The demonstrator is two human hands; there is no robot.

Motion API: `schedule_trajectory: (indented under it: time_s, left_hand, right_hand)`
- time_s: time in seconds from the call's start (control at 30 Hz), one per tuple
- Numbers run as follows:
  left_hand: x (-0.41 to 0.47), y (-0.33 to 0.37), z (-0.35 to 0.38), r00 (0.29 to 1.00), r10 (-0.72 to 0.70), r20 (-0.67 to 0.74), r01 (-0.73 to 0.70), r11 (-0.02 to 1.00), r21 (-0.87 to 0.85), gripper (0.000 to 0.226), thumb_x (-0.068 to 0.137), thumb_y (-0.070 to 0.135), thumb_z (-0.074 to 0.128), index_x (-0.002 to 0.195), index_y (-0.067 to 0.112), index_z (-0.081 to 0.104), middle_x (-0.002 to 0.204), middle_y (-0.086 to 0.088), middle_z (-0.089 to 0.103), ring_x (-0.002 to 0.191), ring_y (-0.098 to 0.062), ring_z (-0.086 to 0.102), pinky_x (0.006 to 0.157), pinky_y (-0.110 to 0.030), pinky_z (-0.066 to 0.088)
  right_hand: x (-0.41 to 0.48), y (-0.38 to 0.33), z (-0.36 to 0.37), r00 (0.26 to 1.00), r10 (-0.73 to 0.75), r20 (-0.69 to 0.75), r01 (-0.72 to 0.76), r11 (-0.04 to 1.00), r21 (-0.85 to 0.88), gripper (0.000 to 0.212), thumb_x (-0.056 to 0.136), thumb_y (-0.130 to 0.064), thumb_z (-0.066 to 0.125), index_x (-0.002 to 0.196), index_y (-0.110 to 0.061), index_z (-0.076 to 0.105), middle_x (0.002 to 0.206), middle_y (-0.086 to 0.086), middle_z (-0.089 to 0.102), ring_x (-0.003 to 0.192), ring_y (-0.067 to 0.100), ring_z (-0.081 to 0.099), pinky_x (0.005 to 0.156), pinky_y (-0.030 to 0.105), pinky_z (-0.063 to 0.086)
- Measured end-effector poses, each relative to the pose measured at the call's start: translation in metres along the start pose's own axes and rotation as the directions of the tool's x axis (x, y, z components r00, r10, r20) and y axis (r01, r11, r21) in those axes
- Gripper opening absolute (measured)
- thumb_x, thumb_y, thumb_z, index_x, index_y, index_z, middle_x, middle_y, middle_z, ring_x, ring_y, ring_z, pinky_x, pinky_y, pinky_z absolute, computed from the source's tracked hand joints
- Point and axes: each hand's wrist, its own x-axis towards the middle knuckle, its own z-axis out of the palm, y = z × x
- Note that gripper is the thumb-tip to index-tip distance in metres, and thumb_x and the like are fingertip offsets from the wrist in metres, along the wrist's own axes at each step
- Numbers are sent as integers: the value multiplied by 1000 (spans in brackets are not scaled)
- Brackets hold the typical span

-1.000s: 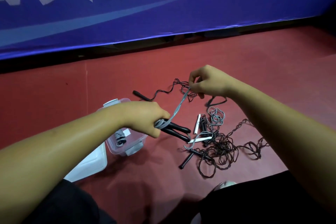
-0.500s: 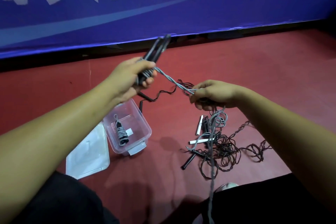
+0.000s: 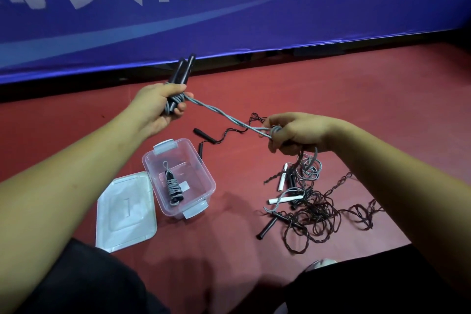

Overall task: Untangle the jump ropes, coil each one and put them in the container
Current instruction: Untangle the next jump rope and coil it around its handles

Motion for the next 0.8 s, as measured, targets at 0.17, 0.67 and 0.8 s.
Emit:
schedule_trajectory:
  time_s: [0.17,0.67,0.8]
  left_hand:
    - [-13,-4,16,994,71,78,-76,995,66,9,93,4,59,92,9,51,78,-15,65,48,-13,49,43,-19,37]
    - [-8,-9,5,995,71,76,-81,986,144,9,92,4,61,90,8,53,82,-14,68,50,-14,51,43,-20,39]
    - [-2,-5,-1,996,77,47,-85,977,194,11,91,3,62,84,9,55,84,-12,69,51,-13,51,43,-19,39]
  right_hand:
    - [-4,2,4,998,-63,21,66,976,-206,45,83,-54,65,106,-15,67,69,8,47,48,16,34,45,25,28]
    - [-7,-8,19,980,-167,104,177,980,-92,20,101,-5,45,115,1,57,59,2,40,51,15,35,51,24,36]
    - [-12,-18,17,984,-173,42,178,960,-216,27,103,-26,52,85,-8,62,62,2,47,52,16,42,52,25,39]
